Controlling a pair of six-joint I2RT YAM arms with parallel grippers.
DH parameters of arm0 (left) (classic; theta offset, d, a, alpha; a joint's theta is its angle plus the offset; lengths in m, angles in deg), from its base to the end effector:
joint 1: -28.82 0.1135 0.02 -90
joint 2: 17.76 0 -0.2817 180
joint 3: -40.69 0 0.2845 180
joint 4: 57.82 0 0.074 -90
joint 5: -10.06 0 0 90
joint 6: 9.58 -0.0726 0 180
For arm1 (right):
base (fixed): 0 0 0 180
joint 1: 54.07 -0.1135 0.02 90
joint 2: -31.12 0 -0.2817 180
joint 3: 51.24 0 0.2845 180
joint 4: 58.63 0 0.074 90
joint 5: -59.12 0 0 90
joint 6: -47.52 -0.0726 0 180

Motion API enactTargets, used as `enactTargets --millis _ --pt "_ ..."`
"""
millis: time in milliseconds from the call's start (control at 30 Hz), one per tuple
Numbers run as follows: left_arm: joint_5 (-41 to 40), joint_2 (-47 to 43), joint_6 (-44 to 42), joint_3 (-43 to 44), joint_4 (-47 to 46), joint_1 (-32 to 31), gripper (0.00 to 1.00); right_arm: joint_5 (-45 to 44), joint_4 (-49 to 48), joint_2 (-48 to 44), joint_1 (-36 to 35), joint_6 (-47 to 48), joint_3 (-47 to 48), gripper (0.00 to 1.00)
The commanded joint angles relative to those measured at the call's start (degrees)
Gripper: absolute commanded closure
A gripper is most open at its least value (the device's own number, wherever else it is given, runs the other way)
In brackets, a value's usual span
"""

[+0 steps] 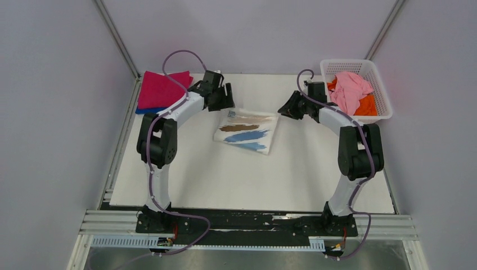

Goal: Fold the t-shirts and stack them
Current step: Fold the long partially folded tshirt into a neat square, then put the neatly folded tshirt into the corner of the board with the left arm

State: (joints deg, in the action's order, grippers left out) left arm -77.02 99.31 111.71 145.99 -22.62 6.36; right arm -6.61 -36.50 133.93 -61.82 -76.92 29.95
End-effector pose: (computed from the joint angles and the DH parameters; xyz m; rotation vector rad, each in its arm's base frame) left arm 0.4853 -0.2046 0.1992 -0.1640 2.4435 -0.4921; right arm 0.4401 0.0900 0.1864 0.3396 2.3863 0.8504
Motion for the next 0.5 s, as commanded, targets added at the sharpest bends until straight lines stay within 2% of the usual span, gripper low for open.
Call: enactTargets --millis 0,33,67,100,200,300,367,467 --pt "0.9 1.7 -0.9 7.2 0.5 2.5 0.11 1.7 -3.3 4.9 2.5 1.9 7.7 0.57" --pt "1.9 2.1 -1.2 8.0 1.1 2.5 0.03 2.4 -2.9 5.0 2.5 1.9 8.3 0.34" --pt "2.4 2.0 -1.3 9.1 1.3 2.5 0.02 3.2 -2.9 4.6 2.5 1.7 8.5 0.16" --pt "3.5 1.4 -1.4 9.2 1.3 2.5 0.01 4.1 -3.1 4.0 2.5 1.3 8.2 0.03" --pt "7.2 -1.3 -1.0 5.4 -1.0 2.5 0.0 5.2 -3.8 0.7 2.1 -0.2 5.0 0.0" --pt "15.5 -5.2 0.3 -0.6 -7.6 2.2 0.0 7.7 -6.1 -2.9 0.8 -1.3 0.3 0.0" --pt "19.1 -6.4 1.6 -5.8 -11.7 1.7 0.0 10.5 -8.4 -4.8 -0.3 -2.6 -2.4 0.0" --pt "21.5 -5.7 3.5 -7.7 -14.1 1.0 0.0 14.8 -14.6 -5.7 -2.3 -6.0 -5.9 0.0"
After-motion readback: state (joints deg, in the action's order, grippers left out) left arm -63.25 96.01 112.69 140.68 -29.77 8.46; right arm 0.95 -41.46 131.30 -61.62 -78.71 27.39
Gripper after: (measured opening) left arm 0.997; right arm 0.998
